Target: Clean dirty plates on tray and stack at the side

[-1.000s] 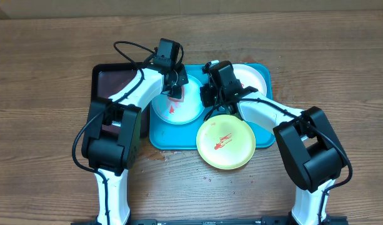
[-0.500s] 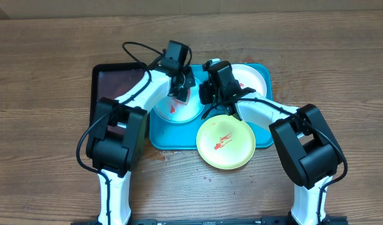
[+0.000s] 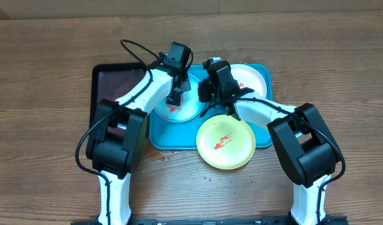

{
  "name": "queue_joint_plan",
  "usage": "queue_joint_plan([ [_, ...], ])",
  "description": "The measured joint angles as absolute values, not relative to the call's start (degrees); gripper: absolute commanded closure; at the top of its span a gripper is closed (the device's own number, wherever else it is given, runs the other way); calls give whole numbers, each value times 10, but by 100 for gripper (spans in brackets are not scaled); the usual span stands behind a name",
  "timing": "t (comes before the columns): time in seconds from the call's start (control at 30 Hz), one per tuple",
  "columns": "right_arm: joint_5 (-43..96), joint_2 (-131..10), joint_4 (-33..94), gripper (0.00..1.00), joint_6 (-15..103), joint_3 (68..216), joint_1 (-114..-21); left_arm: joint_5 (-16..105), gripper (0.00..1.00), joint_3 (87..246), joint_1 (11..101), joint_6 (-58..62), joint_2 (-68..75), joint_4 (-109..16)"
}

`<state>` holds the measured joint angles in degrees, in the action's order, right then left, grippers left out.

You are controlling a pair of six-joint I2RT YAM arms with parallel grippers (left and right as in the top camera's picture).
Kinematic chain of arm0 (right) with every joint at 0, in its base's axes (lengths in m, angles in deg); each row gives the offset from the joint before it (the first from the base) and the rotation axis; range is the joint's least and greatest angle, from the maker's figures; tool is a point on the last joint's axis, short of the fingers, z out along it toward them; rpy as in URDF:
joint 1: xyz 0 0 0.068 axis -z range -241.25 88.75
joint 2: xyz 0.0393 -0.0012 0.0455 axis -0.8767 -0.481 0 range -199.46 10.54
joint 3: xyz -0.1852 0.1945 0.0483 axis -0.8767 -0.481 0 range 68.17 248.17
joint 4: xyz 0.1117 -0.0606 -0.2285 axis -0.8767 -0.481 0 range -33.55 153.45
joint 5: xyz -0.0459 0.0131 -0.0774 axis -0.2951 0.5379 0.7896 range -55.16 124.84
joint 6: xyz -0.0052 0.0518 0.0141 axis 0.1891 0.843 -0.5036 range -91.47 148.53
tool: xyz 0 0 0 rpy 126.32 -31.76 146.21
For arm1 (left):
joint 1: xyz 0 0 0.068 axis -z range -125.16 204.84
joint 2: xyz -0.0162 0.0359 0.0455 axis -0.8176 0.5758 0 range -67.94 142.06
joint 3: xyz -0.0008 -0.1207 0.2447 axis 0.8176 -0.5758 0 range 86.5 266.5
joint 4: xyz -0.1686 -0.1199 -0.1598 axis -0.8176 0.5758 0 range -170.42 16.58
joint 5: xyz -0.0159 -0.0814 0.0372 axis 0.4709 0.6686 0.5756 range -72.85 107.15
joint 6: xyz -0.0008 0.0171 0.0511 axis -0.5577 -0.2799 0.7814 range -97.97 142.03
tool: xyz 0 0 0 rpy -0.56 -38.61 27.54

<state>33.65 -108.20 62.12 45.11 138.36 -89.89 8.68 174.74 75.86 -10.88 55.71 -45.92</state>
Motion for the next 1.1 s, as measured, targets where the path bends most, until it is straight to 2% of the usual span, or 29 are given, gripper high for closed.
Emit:
queue_joint_plan([
  [0.3,340,-1082,621,96,455,1386,-899,61,96,1747,755,-92,557,-478],
  [0.53,345,-1082,621,96,459,1389,-899,111,96,1747,747,-33,559,-494],
  [0.87,349,-1084,616,96,461,1389,-899,210,96,1757,743,18,558,-419],
  [1.1,349,-1084,617,96,465,1389,-899,198,96,1758,750,23,555,-395],
])
